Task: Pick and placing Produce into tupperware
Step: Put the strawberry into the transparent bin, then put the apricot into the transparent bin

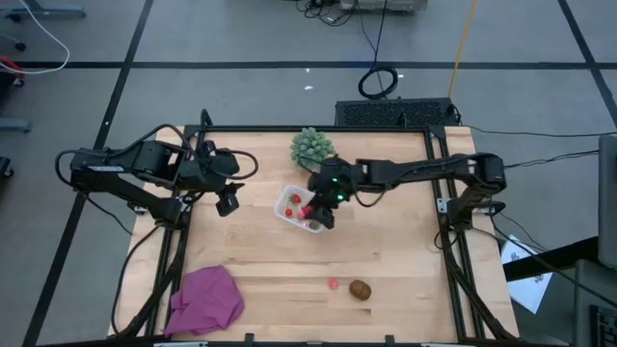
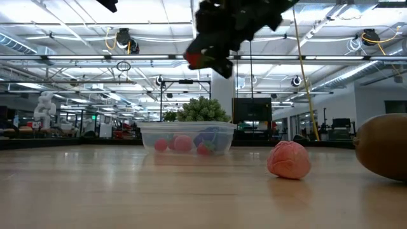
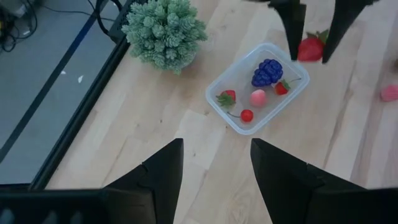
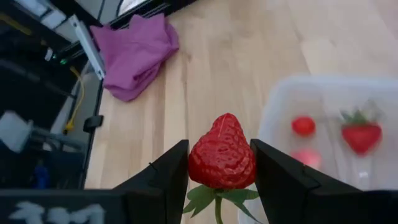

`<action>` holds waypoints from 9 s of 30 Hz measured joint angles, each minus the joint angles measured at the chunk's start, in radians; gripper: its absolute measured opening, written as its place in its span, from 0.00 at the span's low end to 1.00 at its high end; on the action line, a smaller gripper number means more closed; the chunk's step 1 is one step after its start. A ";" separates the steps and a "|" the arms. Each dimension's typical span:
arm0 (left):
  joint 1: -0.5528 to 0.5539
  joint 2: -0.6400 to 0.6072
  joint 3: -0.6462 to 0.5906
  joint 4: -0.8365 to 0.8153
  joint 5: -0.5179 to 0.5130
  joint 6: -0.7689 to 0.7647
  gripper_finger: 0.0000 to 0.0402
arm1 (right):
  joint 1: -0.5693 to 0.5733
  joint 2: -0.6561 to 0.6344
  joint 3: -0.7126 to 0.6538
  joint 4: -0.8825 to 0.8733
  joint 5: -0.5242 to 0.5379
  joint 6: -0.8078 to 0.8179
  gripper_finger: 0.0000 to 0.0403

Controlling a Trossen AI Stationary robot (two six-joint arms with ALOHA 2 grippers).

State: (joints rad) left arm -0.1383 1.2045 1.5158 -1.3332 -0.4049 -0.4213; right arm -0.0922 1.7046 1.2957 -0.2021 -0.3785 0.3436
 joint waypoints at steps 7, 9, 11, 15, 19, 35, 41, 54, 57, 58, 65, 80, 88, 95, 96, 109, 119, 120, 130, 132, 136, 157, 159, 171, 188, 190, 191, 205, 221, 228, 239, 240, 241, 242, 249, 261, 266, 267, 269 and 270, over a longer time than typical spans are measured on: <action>0.000 0.000 0.000 -0.001 0.009 0.000 0.48 | -0.022 0.201 0.291 -0.294 0.041 -0.183 0.38; 0.000 0.000 0.000 -0.002 0.011 0.000 0.48 | -0.034 0.242 0.331 -0.345 0.069 -0.216 0.38; 0.000 0.000 0.000 -0.002 0.011 0.000 0.48 | -0.049 0.276 0.342 -0.371 0.073 -0.234 0.38; 0.000 0.000 0.000 -0.002 0.011 0.009 0.48 | -0.081 0.326 0.343 -0.414 0.094 -0.265 0.38; 0.000 0.000 0.000 -0.002 0.011 0.009 0.48 | -0.101 0.357 0.343 -0.430 0.095 -0.277 0.38; 0.000 0.000 0.000 -0.001 0.007 0.021 0.48 | -0.096 0.380 0.328 -0.356 0.094 -0.308 0.38; 0.000 0.000 0.000 -0.001 0.006 0.021 0.48 | -0.096 0.393 0.330 -0.323 0.090 -0.310 0.38; 0.000 0.000 0.000 -0.001 0.007 0.021 0.48 | -0.096 0.393 0.330 -0.325 0.090 -0.314 0.39; 0.000 0.000 0.000 -0.001 0.006 0.021 0.48 | -0.096 0.393 0.330 -0.325 0.089 -0.314 0.39; 0.000 0.000 0.000 -0.001 0.007 0.021 0.48 | -0.096 0.393 0.330 -0.325 0.089 -0.315 0.39; 0.000 0.000 0.000 -0.001 0.006 0.021 0.48 | -0.096 0.393 0.330 -0.325 0.086 -0.329 0.39; 0.000 0.000 0.000 -0.001 0.007 0.021 0.48 | -0.096 0.393 0.329 -0.325 0.085 -0.338 0.39; 0.000 0.000 0.000 -0.001 0.006 0.021 0.48 | -0.096 0.393 0.329 -0.325 0.085 -0.341 0.39; 0.000 0.000 0.000 -0.001 0.007 0.021 0.48 | -0.096 0.393 0.329 -0.325 0.033 -0.334 0.44; 0.000 0.000 0.000 -0.001 0.007 0.021 0.48 | -0.096 0.393 0.329 -0.325 0.033 -0.334 0.46; 0.000 0.000 0.000 -0.001 0.011 0.021 0.48 | -0.095 0.378 0.328 -0.218 0.040 -0.348 0.58; -0.001 0.000 0.000 -0.001 0.019 0.017 0.48 | -0.057 0.214 0.328 -0.220 0.041 -0.328 0.57; -0.001 0.000 0.000 -0.001 0.020 0.017 0.48 | -0.049 0.185 0.328 -0.224 0.041 -0.328 0.57; -0.027 0.004 0.000 0.001 0.040 0.017 0.48 | 0.034 -0.120 0.329 -0.323 0.099 -0.255 0.57; -0.048 0.020 0.001 0.006 0.039 0.016 0.48 | 0.047 -0.188 0.329 -0.354 0.148 -0.251 0.57; -0.115 0.086 0.001 0.023 0.039 -0.010 0.48 | 0.065 -0.307 0.329 -0.390 0.237 -0.250 0.57; -0.301 0.572 0.000 0.754 0.480 0.212 0.48 | 0.066 -0.404 0.330 -0.378 0.278 -0.201 0.57; -0.300 0.594 0.000 0.788 0.505 0.170 0.48 | 0.066 -0.395 0.330 -0.379 0.278 -0.199 0.57; -0.304 0.727 0.007 0.997 0.561 0.108 0.48 | 0.020 -0.392 0.329 -0.339 0.278 -0.249 0.57; -0.225 0.857 0.007 1.009 0.421 0.167 0.48 | -0.131 -0.415 0.329 -0.229 0.275 -0.229 0.57; -0.225 0.858 0.007 1.023 0.407 0.186 0.48 | -0.132 -0.416 0.329 -0.229 0.274 -0.229 0.57; -0.225 0.858 0.007 1.031 0.406 0.195 0.48 | -0.132 -0.416 0.329 -0.228 0.274 -0.229 0.57; -0.237 0.863 0.007 1.019 0.369 0.238 0.48 | -0.132 -0.416 0.329 -0.217 0.274 -0.227 0.57; -0.220 0.956 0.008 1.097 0.430 0.233 0.48 | -0.131 -0.415 0.329 -0.219 0.273 -0.201 0.57; -0.220 0.988 0.008 1.111 0.430 0.231 0.48 | -0.131 -0.415 0.329 -0.221 0.273 -0.201 0.57; -0.212 1.003 0.008 1.126 0.425 0.231 0.48 | -0.131 -0.415 0.329 -0.221 0.273 -0.202 0.57; -0.212 1.003 0.008 1.127 0.423 0.230 0.48 | -0.131 -0.415 0.329 -0.221 0.273 -0.202 0.57; -0.211 1.003 0.008 1.127 0.423 0.230 0.48 | -0.131 -0.415 0.329 -0.221 0.273 -0.202 0.57; -0.211 1.003 0.008 1.129 0.423 0.230 0.48 | -0.131 -0.415 0.329 -0.221 0.273 -0.202 0.57; -0.211 1.003 0.008 1.135 0.422 0.230 0.48 | -0.131 -0.415 0.329 -0.221 0.273 -0.202 0.57; -0.211 1.017 0.008 1.148 0.422 0.225 0.48 | -0.131 -0.415 0.329 -0.221 0.273 -0.202 0.57; -0.211 1.020 0.008 1.151 0.420 0.217 0.48 | -0.130 -0.415 0.329 -0.221 0.273 -0.202 0.57; -0.211 1.020 0.008 1.150 0.419 0.217 0.48 | -0.131 -0.415 0.329 -0.221 0.273 -0.202 0.57; -0.211 1.020 0.008 1.151 0.409 0.213 0.47 | -0.131 -0.415 0.329 -0.221 0.273 -0.202 0.57; -0.211 1.020 0.008 1.151 0.403 0.213 0.48 | -0.131 -0.415 0.329 -0.221 0.273 -0.202 0.57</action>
State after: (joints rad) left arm -0.3489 2.2242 1.5238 -0.1819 -0.0018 -0.2081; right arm -0.2230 1.2900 1.6249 -0.4230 -0.1051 0.1419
